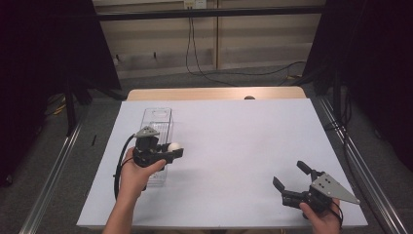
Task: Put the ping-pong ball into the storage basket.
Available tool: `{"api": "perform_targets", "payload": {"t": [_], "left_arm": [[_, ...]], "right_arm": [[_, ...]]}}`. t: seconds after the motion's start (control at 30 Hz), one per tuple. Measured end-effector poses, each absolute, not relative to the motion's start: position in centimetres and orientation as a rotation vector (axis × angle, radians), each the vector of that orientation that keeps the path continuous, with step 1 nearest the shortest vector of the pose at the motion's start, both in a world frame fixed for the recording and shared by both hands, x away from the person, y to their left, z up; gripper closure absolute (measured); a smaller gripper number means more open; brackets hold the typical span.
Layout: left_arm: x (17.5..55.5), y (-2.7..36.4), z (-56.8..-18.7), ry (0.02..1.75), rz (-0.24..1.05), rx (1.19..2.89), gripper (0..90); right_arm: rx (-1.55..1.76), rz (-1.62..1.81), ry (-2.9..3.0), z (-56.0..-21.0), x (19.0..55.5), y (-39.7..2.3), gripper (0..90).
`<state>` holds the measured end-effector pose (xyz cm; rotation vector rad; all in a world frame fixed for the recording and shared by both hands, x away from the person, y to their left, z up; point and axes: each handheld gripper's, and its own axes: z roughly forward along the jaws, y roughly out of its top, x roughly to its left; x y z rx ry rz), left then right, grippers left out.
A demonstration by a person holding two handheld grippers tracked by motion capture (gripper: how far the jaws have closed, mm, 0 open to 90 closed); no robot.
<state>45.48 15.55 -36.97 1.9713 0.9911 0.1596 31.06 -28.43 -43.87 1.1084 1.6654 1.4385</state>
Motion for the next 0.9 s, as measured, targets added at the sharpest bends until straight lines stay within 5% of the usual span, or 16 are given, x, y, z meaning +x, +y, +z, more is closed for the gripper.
{"api": "perform_targets", "payload": {"t": [0.9], "left_arm": [[45.57, 16.28, -36.79, 1.011, 0.164, 1.969, 51.2]], "right_arm": [[1.101, 1.441, 1.662, -43.85, 31.07, -28.49, 3.0]]}}
